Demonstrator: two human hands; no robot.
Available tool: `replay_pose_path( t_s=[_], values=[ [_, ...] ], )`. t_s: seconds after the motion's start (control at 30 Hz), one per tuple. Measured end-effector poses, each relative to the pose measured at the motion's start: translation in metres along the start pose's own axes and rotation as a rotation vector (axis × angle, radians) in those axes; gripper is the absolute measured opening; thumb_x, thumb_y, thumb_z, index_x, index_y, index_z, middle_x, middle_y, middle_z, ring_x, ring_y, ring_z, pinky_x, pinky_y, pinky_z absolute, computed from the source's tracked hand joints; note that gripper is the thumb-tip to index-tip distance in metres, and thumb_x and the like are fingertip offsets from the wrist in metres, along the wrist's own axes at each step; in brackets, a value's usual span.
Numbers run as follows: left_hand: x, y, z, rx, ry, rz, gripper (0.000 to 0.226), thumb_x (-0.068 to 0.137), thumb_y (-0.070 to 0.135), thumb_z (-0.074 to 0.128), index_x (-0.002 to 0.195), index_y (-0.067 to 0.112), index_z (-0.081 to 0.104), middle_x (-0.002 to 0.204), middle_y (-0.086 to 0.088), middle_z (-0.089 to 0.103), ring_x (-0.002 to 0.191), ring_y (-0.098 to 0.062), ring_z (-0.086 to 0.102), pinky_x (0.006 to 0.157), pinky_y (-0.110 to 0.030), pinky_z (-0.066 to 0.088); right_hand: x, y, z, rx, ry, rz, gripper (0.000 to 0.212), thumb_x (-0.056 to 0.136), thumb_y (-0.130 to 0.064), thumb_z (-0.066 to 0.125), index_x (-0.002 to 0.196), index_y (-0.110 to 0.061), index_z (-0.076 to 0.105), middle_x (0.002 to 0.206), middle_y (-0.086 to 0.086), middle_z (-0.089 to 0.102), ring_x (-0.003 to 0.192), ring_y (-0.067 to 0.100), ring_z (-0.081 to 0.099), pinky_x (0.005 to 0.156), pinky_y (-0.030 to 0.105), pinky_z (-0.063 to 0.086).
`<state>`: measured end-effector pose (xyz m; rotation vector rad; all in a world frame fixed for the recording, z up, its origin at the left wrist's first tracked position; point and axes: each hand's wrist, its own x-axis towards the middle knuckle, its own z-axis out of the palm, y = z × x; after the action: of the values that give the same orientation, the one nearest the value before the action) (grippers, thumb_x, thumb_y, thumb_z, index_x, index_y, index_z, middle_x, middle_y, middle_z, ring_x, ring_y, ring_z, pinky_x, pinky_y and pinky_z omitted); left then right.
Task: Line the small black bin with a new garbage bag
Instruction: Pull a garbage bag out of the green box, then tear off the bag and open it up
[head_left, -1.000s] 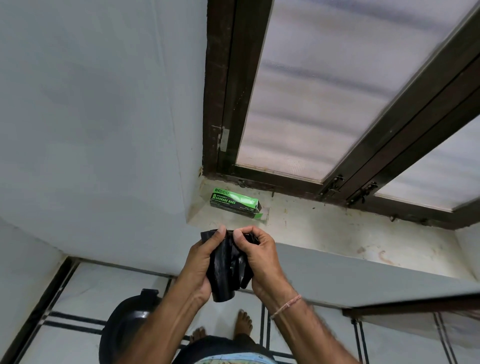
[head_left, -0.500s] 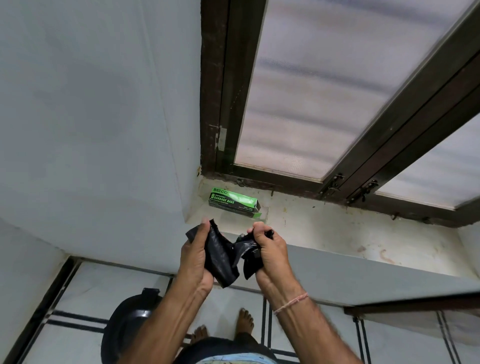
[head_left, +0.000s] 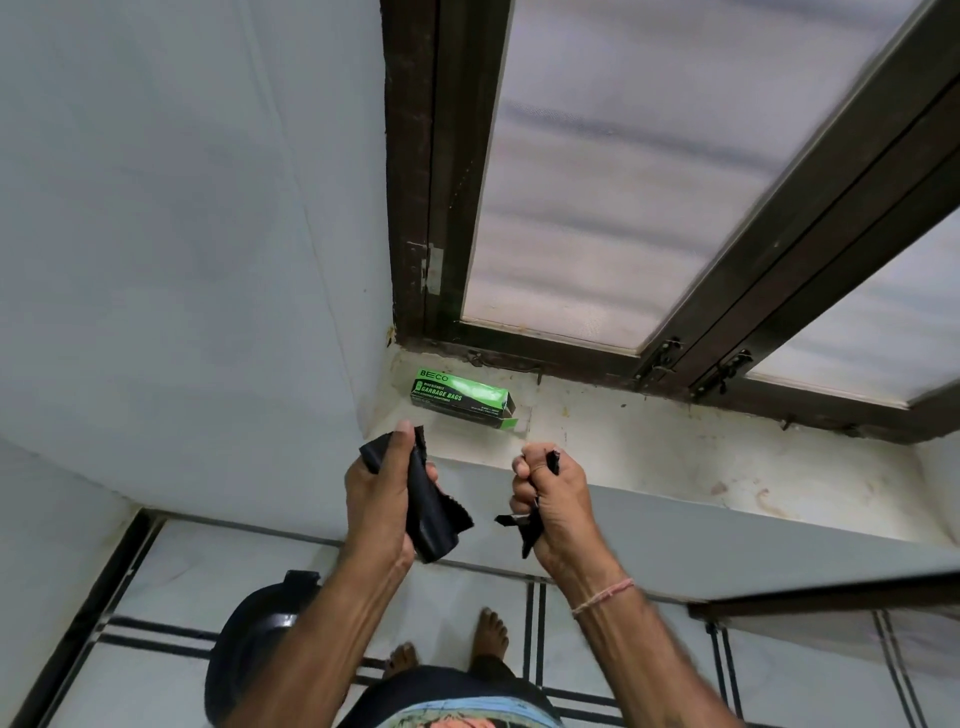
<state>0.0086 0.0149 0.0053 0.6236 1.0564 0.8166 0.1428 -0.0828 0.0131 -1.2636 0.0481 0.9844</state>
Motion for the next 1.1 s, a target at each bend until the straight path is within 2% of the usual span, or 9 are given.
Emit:
replay_pose_path(
  t_s=[0.2,0.33,0.4,0.5,0.63,0.73,0.83,1.0,1.1],
  values=[
    [0.003,-0.01,-0.002,0.02,-0.006,-0.029,0.031,0.089,0.042,0.076,0.09,0.015,0.062,0.065,-0.005,0.067,0.057,-0.017,0.064,0.062,-0.032,0.056,0.004,-0.007,-0.023,-0.069,-0.067,-0.026,0.015,0.105,-0.013,0.058,0.091,-0.011,0.054,0.071,0.004,0.051,0.044,0.005,0.035,0.038,0.016,0.027],
    [-0.001,-0.013,0.017,-0.057,-0.043,-0.081,0.026,0.089,0.034,0.078,0.093,0.012,0.065,0.069,-0.004,0.07,0.064,-0.018,0.066,0.071,-0.035,0.058,-0.003,-0.01,-0.022,-0.461,-0.26,-0.064,0.042,0.089,-0.05,0.073,0.107,-0.013,0.067,0.085,0.009,0.064,0.053,0.008,0.04,0.048,0.021,0.034],
    [0.001,-0.011,0.03,-0.123,-0.038,-0.084,0.017,0.091,0.025,0.076,0.088,0.013,0.065,0.068,-0.003,0.07,0.066,-0.017,0.067,0.077,-0.038,0.058,-0.007,-0.012,-0.02,-0.716,-0.404,-0.03,0.052,0.082,-0.063,0.076,0.125,-0.034,0.066,0.114,0.003,0.072,0.073,0.002,0.062,0.063,0.02,0.05],
    [0.009,-0.011,0.046,-0.172,-0.029,-0.11,0.016,0.088,0.023,0.078,0.084,0.014,0.065,0.074,-0.006,0.069,0.073,-0.019,0.068,0.08,-0.04,0.058,-0.002,-0.014,-0.016,-0.783,-0.502,-0.06,0.061,0.079,-0.054,0.085,0.135,-0.04,0.063,0.125,-0.005,0.07,0.109,0.01,0.07,0.097,0.032,0.06],
    [0.024,-0.013,0.06,-0.141,-0.056,-0.158,0.029,0.081,0.03,0.08,0.097,0.011,0.065,0.098,-0.014,0.068,0.098,-0.03,0.065,0.076,-0.037,0.06,0.015,-0.034,-0.024,-0.554,-0.371,-0.119,0.029,0.091,-0.035,0.078,0.12,-0.03,0.073,0.091,0.009,0.072,0.066,0.012,0.054,0.06,0.024,0.047],
    [0.023,-0.015,0.077,-0.08,-0.02,-0.137,0.019,0.09,0.025,0.075,0.097,0.011,0.066,0.103,-0.017,0.066,0.099,-0.03,0.065,0.085,-0.043,0.058,0.029,-0.046,-0.035,-0.509,-0.399,-0.077,0.027,0.096,-0.039,0.073,0.122,-0.032,0.071,0.09,0.016,0.076,0.057,0.011,0.042,0.053,0.024,0.038],
    [0.03,-0.015,0.092,0.245,-0.043,0.038,0.031,0.096,0.043,0.063,0.103,0.013,0.068,0.108,-0.01,0.071,0.105,-0.027,0.067,0.084,-0.036,0.057,0.044,-0.056,-0.045,-0.477,-0.379,-0.07,0.027,0.099,-0.037,0.069,0.124,-0.028,0.07,0.096,0.022,0.077,0.055,0.011,0.041,0.05,0.022,0.038],
    [0.079,-0.008,0.076,1.19,-0.087,0.672,0.05,0.095,0.048,0.063,0.14,0.027,0.056,0.145,-0.002,0.055,0.136,-0.02,0.045,0.105,-0.036,0.04,0.076,-0.078,-0.074,-0.346,-0.286,-0.058,0.029,0.1,-0.032,0.067,0.127,-0.021,0.068,0.089,0.017,0.075,0.053,0.011,0.039,0.047,0.021,0.035],
    [0.104,-0.015,0.065,1.676,-0.312,0.655,0.084,0.083,0.061,0.072,0.155,0.034,0.038,0.165,-0.002,0.032,0.154,-0.027,0.022,0.118,-0.052,0.026,0.09,-0.085,-0.082,-0.313,-0.253,-0.034,0.027,0.101,-0.029,0.066,0.126,-0.019,0.068,0.088,0.018,0.074,0.052,0.011,0.035,0.044,0.019,0.034]
  ],
)
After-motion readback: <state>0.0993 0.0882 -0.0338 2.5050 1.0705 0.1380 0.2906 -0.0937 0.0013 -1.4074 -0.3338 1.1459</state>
